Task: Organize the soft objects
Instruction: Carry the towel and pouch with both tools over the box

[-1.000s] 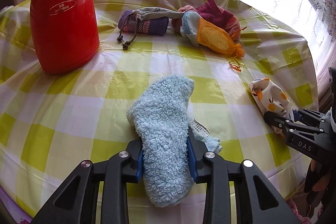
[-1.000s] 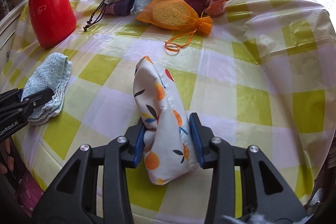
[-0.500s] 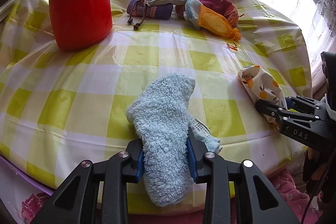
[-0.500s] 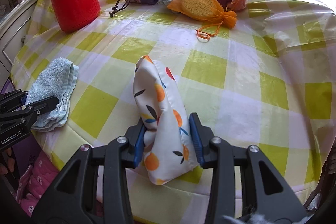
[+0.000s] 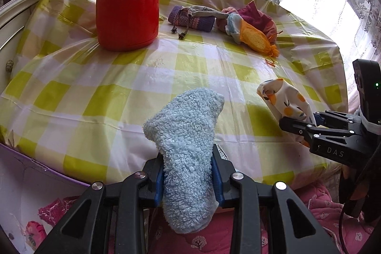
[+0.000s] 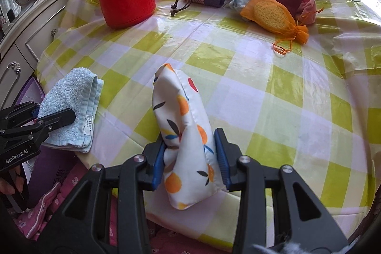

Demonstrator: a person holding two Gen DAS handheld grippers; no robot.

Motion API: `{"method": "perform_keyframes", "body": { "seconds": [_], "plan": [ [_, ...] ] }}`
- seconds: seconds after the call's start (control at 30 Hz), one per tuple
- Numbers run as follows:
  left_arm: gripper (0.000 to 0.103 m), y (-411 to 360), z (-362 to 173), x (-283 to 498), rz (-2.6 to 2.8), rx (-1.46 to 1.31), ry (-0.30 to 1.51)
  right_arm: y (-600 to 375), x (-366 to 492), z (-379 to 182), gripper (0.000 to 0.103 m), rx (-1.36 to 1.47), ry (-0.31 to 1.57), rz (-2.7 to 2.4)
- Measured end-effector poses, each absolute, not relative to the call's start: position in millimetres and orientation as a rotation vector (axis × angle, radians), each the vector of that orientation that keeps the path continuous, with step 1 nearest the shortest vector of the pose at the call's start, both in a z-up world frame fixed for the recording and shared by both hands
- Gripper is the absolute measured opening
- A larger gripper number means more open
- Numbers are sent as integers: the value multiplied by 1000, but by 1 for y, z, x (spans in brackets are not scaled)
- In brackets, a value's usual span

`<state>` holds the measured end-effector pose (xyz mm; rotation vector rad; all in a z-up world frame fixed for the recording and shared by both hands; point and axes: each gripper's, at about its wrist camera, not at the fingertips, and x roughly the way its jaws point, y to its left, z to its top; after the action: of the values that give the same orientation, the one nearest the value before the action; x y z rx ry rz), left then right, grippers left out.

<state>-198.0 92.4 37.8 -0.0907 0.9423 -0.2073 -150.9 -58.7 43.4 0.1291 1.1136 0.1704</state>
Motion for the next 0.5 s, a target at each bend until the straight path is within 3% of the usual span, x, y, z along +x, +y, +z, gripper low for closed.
{"method": "perform_keyframes", "body": {
  "seconds": [0.5],
  "plan": [
    [34, 158, 43, -247, -111, -206, 934, 24, -156, 73, 42, 16, 1092, 424]
  ]
}}
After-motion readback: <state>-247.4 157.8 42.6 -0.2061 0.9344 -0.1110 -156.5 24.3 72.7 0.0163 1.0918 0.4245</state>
